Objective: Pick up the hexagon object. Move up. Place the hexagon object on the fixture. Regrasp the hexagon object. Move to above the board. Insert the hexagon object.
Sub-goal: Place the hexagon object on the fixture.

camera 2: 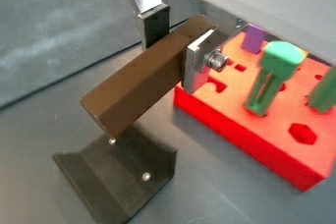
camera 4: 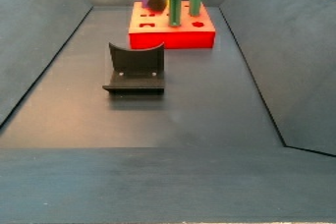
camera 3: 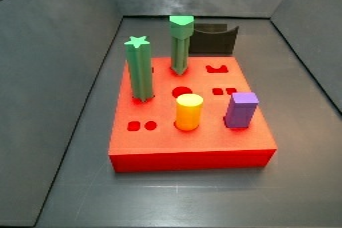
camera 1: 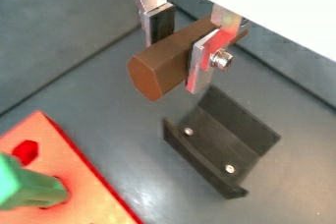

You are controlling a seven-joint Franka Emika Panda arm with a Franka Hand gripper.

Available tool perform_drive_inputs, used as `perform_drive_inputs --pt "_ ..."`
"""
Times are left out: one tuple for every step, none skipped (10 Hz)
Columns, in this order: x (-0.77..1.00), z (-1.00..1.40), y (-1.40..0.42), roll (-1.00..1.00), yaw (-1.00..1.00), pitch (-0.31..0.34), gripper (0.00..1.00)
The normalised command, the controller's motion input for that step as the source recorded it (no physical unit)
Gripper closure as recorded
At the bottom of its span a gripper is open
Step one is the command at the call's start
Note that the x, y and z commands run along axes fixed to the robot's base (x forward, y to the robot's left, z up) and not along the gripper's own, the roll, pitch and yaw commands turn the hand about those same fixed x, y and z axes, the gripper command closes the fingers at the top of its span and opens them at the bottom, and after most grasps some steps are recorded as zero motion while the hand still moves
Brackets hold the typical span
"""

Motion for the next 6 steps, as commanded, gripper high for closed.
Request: perform_drive_inputs --pt "0.73 -0.11 0.35 -1.0 -0.03 0.072 1.0" --pt "0.58 -0.02 0.11 -1.0 -0.04 0.102 1.0" --pt "0.49 -0.04 0.06 -1.0 -0.05 0.113 1.0" --pt "0.39 -0.04 0.06 -1.0 -0.07 0.12 1.0" --pt "0.34 -0.03 0.06 -1.0 -0.08 0.127 1.0" --pt "0.25 -0.02 0.06 -1.0 -0.1 0.137 1.0"
